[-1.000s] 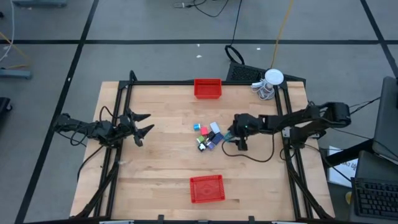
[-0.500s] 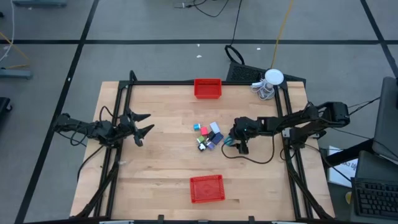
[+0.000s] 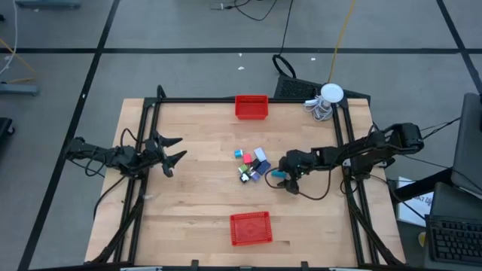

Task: Pick & Place Office items
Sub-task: Put the blue timer into the top orange bin

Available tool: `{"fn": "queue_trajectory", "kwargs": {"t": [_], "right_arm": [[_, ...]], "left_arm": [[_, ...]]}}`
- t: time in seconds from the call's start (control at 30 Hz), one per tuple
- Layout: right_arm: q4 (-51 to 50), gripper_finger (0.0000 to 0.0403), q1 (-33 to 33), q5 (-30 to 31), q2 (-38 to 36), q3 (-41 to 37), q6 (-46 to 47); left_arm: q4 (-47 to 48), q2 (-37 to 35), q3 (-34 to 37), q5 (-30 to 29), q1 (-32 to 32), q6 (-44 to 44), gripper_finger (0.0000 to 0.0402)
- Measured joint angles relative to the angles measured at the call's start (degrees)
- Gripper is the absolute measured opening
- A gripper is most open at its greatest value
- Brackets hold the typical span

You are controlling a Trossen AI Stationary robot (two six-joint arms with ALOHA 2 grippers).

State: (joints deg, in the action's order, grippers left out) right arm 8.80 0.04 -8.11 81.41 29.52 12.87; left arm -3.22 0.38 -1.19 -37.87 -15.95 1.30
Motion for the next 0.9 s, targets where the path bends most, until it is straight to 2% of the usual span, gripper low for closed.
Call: {"fn": "queue_trajectory", "kwargs": {"t": [0.17, 0.5, 0.67, 0.9], "right_arm": [[-3.2, 0.0281, 0.9, 9.2, 0.0, 0.0, -4.4], [-7.3, 0.0272, 0.9, 11.2, -0.1, 0.1, -3.9], [-6.8, 0.0233, 0.9, 11.0, -0.1, 0.1, -3.9], [-6.9, 0.0154, 0.9, 11.0, -0.2, 0.1, -3.9]], "left_arm": [[0.0, 0.0, 0.0, 0.0, 0.0, 0.0, 0.0269], [0.0, 0.0, 0.0, 0.0, 0.0, 0.0, 0.0269], [0.0, 0.0, 0.0, 0.0, 0.0, 0.0, 0.0269], [0.0, 0.0, 0.0, 0.0, 0.0, 0.0, 0.0269]]}}
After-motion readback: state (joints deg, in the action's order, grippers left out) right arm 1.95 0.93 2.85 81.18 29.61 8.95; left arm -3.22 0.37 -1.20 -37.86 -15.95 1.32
